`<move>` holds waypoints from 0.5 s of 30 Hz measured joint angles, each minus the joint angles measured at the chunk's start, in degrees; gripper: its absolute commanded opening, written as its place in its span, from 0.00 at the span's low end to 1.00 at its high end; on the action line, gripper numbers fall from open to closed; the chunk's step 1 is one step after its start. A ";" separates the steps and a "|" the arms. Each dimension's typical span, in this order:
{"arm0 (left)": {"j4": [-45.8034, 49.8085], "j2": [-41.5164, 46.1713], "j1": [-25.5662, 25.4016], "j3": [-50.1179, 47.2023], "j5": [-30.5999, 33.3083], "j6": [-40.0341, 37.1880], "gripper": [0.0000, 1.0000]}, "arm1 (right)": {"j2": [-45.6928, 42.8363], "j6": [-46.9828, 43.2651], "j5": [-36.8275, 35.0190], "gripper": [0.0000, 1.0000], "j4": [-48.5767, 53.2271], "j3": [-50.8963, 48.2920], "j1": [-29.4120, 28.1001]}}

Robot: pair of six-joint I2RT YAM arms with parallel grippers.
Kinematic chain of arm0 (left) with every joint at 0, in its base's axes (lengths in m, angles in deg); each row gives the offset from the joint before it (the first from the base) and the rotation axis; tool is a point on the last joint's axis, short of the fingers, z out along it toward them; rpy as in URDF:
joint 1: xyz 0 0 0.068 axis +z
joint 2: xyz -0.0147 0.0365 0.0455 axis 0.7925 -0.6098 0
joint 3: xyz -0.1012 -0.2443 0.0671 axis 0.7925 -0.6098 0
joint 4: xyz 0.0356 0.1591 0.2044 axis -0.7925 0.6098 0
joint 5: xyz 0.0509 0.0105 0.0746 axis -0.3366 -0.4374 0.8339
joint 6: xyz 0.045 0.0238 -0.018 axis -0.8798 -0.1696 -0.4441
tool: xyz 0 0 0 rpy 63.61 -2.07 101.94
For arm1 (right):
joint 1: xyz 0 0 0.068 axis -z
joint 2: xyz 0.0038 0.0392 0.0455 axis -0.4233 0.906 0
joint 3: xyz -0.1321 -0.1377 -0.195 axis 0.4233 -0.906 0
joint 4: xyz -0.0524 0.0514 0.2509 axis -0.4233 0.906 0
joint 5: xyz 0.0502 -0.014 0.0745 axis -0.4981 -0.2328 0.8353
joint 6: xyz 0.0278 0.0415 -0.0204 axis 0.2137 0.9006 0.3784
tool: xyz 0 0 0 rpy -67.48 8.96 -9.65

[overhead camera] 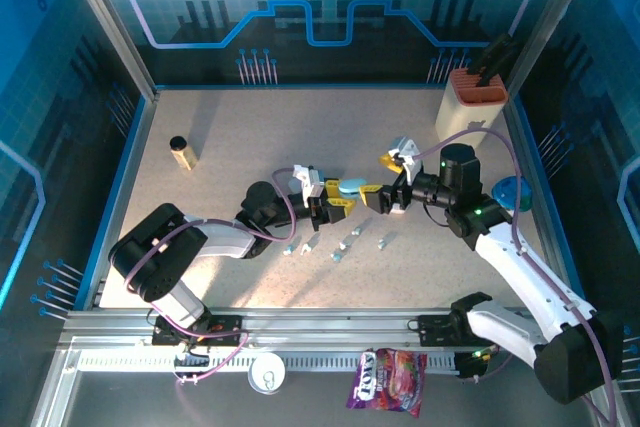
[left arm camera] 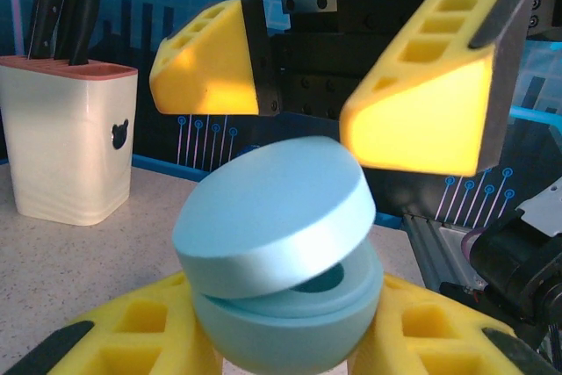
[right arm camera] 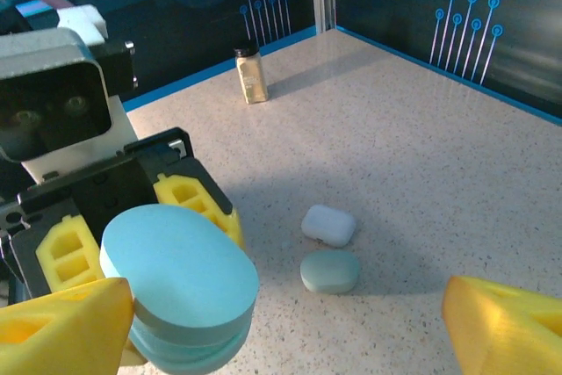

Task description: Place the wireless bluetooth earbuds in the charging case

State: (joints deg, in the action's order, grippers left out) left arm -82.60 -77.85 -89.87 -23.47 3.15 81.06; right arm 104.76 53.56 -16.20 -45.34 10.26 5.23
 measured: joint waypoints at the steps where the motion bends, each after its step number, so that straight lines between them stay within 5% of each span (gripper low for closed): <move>1: 0.00 0.00 0.02 0.00 0.00 0.00 0.26 | 0.26 0.59 -0.13 0.90 -0.50 0.17 0.00; 15: -0.26 0.00 0.00 0.00 0.00 -1.11 0.25 | 1.51 6.73 -1.11 0.91 -2.51 2.03 1.07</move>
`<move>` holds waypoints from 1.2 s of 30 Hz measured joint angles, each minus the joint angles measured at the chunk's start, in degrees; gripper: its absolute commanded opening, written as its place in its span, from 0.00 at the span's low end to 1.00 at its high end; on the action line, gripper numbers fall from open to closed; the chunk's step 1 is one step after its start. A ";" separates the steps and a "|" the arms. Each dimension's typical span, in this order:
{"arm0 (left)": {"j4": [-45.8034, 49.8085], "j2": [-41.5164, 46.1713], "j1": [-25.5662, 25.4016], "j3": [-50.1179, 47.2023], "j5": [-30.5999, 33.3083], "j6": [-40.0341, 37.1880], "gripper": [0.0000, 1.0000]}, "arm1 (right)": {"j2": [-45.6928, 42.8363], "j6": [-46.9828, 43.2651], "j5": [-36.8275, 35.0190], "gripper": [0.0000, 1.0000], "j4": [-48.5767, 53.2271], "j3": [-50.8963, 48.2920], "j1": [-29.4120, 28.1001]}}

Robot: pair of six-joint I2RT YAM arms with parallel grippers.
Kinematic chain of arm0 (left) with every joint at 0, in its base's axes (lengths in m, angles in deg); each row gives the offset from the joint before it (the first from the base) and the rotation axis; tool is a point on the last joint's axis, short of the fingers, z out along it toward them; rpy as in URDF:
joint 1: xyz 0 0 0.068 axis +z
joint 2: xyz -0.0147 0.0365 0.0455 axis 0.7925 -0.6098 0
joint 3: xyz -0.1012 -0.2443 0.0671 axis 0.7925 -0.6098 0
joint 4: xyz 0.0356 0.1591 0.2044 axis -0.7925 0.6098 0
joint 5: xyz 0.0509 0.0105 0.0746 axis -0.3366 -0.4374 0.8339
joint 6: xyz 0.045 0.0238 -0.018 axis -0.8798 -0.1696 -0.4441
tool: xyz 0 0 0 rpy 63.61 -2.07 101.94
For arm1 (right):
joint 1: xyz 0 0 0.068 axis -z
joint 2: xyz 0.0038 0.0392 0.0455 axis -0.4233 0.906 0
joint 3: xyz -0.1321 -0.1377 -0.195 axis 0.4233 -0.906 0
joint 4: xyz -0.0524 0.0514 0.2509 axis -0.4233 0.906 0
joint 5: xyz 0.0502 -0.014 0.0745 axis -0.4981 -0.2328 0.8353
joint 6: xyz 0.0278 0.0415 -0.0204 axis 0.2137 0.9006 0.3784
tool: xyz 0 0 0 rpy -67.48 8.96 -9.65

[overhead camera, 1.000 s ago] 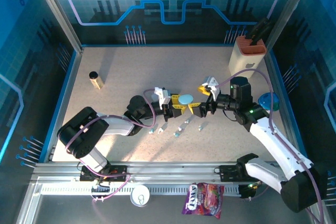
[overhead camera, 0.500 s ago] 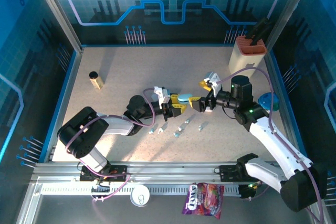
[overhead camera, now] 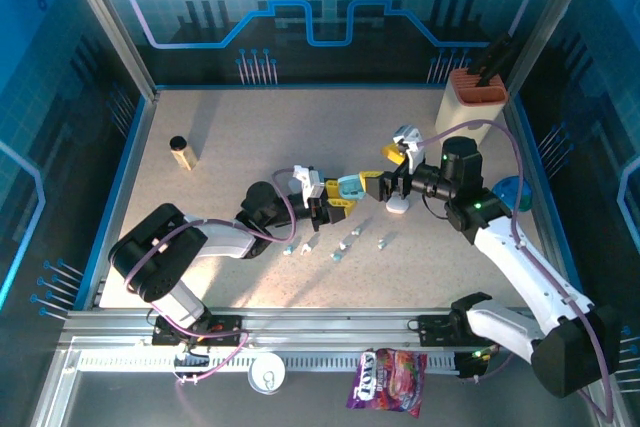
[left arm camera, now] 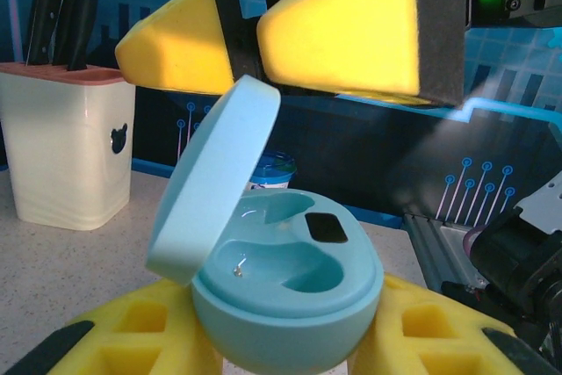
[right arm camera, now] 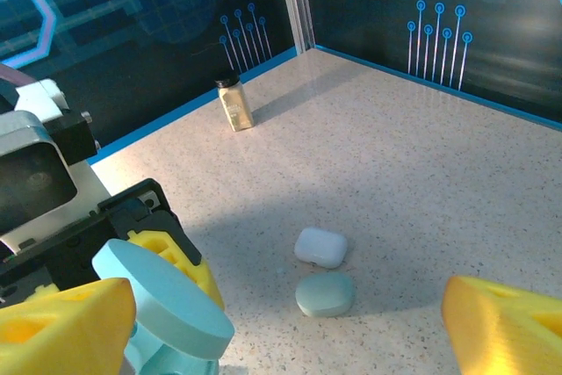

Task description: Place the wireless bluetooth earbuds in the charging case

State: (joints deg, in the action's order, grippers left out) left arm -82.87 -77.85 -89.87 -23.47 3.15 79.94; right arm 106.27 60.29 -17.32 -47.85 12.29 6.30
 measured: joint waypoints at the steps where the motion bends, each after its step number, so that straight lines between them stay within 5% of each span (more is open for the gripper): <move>1: 0.00 0.00 0.02 0.00 0.02 -0.15 0.25 | -0.55 0.46 -0.02 0.91 -0.13 -0.20 0.13; 12: 0.07 0.00 0.02 0.00 -0.04 -0.68 0.24 | -6.91 3.13 0.28 0.90 -1.40 -5.31 0.94; 27: 0.70 0.04 0.02 0.00 -1.11 -1.73 0.24 | 1.16 3.52 -5.22 0.89 1.05 -1.55 -2.36; 36: 0.68 0.07 0.26 -0.02 -1.09 -1.70 0.24 | -2.03 4.57 -4.28 0.89 0.98 -2.27 -2.36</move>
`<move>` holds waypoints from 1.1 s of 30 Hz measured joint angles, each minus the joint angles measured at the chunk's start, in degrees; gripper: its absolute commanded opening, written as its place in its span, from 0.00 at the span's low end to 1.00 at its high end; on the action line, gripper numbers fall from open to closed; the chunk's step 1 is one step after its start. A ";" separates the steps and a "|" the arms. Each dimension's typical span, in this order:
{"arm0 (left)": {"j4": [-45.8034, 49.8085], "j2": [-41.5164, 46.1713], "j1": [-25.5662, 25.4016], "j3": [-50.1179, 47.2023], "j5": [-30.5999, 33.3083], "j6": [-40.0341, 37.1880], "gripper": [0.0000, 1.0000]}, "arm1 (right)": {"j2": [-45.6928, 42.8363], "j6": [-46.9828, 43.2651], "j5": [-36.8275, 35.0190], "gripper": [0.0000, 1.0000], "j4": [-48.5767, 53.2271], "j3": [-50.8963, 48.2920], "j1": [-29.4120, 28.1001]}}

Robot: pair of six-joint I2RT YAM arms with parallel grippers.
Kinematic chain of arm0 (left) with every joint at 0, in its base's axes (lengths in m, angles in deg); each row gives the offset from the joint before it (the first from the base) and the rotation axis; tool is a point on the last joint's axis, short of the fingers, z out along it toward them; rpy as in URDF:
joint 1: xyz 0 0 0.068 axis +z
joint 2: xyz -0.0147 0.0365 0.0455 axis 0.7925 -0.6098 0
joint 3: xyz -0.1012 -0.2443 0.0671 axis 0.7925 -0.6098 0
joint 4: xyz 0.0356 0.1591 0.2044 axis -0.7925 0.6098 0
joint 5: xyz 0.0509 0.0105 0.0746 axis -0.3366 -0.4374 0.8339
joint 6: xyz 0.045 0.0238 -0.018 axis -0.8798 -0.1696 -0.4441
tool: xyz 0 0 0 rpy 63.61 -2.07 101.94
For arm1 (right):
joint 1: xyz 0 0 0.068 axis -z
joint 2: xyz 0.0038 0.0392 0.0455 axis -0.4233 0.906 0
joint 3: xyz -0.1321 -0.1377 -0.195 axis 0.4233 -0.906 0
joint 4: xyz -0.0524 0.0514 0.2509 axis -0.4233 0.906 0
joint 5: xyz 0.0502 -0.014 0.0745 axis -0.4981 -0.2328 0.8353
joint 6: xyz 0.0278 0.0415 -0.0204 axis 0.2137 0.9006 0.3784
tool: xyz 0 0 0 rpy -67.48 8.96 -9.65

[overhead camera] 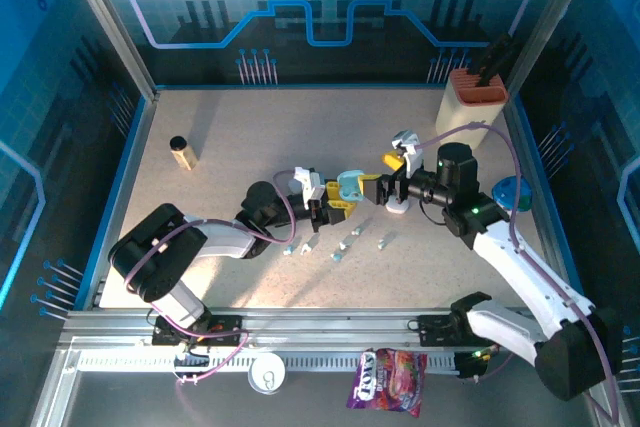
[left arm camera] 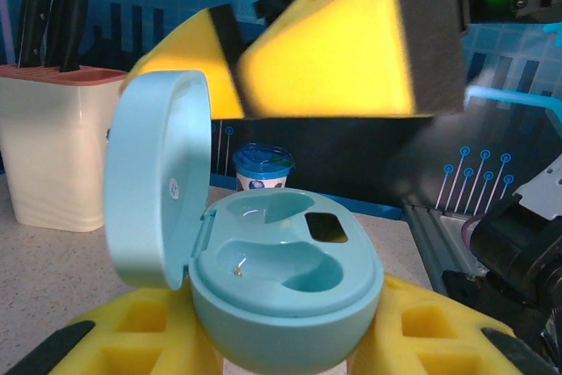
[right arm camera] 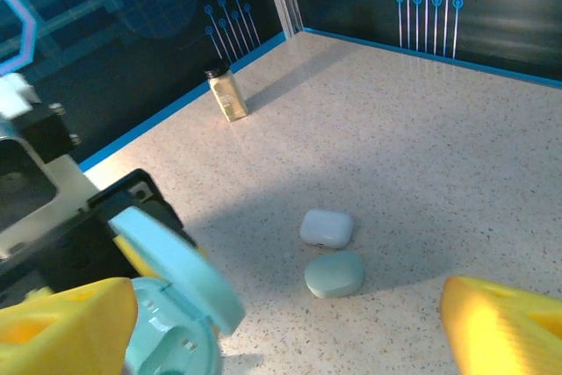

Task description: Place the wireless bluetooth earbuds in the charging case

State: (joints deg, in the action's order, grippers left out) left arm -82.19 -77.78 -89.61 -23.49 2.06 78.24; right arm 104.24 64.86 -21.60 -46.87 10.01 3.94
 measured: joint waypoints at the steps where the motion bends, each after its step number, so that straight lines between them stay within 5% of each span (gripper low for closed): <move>1: -0.04 0.00 0.24 -0.07 -0.02 0.00 0.24 | -1.22 0.50 -0.07 0.89 0.07 -0.50 0.02; 13: -1.36 1.60 8.07 -3.63 -1.14 0.24 0.24 | -8.35 16.46 -7.45 0.78 9.68 -6.34 -0.09; 18: -1.99 3.76 12.11 -5.11 -1.53 0.26 0.24 | -7.76 21.79 -9.60 0.73 12.92 -10.62 -5.16; 33: -2.12 8.20 19.34 -7.56 -1.62 0.22 0.24 | 12.07 44.39 -11.10 0.55 6.93 -15.41 -21.66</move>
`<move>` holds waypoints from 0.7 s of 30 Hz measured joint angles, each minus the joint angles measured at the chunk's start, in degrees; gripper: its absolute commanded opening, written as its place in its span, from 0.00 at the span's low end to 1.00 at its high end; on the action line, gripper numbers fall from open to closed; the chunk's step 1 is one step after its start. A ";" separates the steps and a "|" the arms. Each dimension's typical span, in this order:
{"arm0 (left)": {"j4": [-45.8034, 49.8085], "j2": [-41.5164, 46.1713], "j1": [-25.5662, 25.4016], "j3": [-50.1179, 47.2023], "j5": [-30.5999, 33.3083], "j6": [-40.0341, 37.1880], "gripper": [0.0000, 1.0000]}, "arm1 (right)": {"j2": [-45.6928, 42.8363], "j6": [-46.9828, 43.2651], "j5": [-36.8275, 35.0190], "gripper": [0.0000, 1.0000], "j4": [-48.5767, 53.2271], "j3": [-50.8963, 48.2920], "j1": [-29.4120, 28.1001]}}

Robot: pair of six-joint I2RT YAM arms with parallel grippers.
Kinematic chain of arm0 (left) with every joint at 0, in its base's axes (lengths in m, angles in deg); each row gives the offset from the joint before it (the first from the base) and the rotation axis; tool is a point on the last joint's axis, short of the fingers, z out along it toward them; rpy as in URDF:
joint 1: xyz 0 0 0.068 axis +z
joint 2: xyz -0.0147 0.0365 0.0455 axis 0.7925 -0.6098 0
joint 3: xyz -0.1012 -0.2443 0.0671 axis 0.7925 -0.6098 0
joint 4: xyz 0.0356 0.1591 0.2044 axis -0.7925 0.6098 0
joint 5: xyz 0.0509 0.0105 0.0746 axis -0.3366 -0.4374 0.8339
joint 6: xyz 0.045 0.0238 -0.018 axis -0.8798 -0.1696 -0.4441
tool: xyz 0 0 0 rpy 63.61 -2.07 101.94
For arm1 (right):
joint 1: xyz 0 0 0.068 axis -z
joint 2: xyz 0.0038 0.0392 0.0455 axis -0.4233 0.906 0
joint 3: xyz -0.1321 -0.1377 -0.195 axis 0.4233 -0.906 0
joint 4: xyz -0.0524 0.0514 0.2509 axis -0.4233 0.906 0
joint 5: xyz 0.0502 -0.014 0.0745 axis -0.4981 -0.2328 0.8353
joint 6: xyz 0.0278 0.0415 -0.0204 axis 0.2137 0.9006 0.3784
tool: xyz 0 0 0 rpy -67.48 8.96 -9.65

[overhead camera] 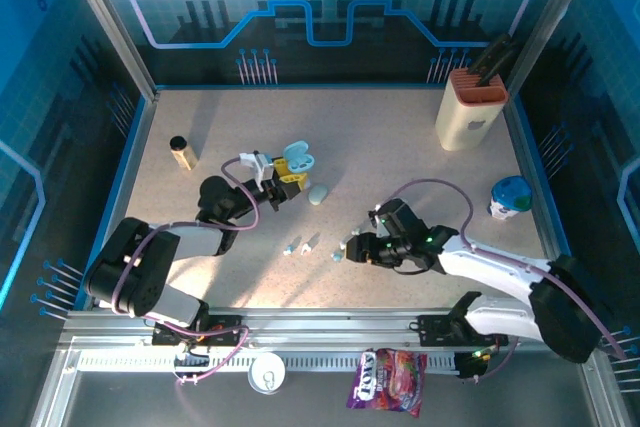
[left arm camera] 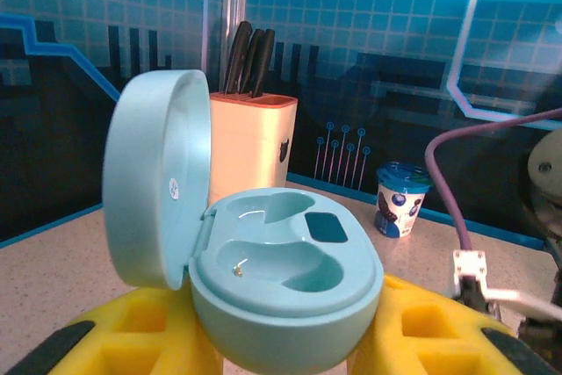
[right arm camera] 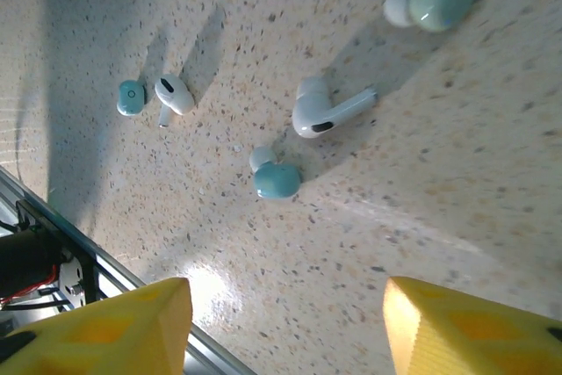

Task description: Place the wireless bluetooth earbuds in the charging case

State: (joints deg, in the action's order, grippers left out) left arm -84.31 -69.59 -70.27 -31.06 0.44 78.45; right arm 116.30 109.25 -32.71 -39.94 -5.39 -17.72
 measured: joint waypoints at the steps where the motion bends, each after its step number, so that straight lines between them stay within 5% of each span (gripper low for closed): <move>1: 0.00 0.24 0.09 -0.02 -0.11 0.00 0.24 | 1.27 1.07 0.07 0.54 -1.33 0.00 -0.66; 11: 0.20 1.64 1.16 -0.68 -0.35 0.00 0.24 | 10.45 5.31 0.09 0.51 -6.27 2.47 -4.26; 21: -0.11 1.86 7.39 -0.66 -0.33 0.04 0.24 | 19.71 3.50 -0.04 0.48 -7.26 16.04 -8.41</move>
State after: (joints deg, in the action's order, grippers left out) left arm -84.42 -67.73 -62.88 -31.71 0.11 78.50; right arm 136.02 112.74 -32.75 -47.20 10.65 -26.13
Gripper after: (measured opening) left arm 0.332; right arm 0.493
